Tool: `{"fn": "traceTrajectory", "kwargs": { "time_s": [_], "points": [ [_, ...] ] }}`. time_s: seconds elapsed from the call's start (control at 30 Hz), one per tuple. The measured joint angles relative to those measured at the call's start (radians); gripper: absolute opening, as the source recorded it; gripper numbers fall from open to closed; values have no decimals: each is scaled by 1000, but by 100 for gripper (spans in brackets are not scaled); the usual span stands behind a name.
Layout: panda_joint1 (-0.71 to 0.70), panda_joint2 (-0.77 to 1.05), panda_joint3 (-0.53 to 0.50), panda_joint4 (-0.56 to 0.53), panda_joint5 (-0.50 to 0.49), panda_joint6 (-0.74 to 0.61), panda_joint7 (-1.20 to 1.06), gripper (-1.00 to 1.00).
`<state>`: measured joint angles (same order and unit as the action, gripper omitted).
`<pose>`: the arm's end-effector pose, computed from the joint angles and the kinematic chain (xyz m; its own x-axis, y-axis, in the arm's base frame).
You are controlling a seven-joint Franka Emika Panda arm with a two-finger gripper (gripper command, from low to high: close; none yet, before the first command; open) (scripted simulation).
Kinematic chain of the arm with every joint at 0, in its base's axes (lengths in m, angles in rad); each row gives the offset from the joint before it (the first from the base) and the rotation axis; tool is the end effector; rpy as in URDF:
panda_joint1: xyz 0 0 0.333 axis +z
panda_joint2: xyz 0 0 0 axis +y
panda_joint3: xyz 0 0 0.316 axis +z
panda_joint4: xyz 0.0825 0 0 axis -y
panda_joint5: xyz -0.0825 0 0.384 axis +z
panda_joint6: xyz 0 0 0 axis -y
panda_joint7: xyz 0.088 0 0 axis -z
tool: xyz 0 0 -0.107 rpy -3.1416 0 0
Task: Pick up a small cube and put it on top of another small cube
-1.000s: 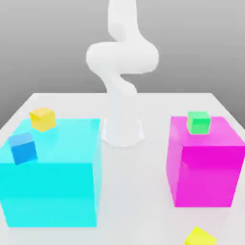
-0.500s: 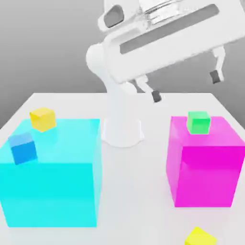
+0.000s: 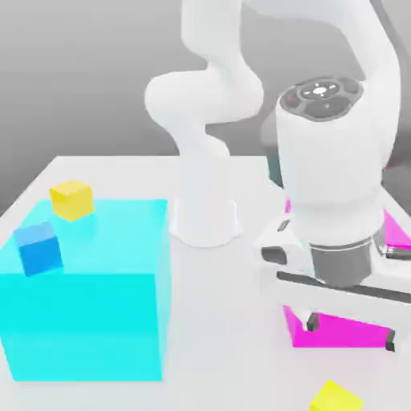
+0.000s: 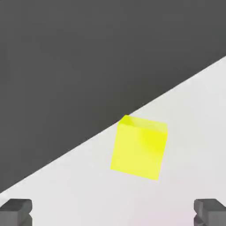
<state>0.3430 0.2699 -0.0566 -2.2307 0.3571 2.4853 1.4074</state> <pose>0.5239 0.1525 0.2489 0.1614 -0.9666 -0.1990 -0.9860 -0.1664 0.0084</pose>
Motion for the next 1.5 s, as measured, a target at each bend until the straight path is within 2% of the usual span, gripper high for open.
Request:
{"fn": "traceTrajectory", "kwargs": {
  "time_s": [0.27, 0.37, 0.4, 0.6, 0.77, 0.93, 1.17, 1.33, 1.5],
  "points": [
    [162, 123, -113, -2, -192, 127, 322, 0],
    [161, 221, -102, 18, -182, 209, 329, 0],
    [153, 256, -92, 25, -173, 236, 324, -100],
    [149, 273, -87, 29, -169, 251, 321, -100],
    [165, 140, -110, 6, -192, 150, 330, -100],
    [32, 49, -59, -8, -77, 29, 58, -100],
    [-108, -86, -83, -50, 17, -155, -333, -100],
    [-202, -202, -131, -88, 19, -269, -578, -100],
    [-288, -334, -174, -137, -34, -358, -794, -100]
  ]
}}
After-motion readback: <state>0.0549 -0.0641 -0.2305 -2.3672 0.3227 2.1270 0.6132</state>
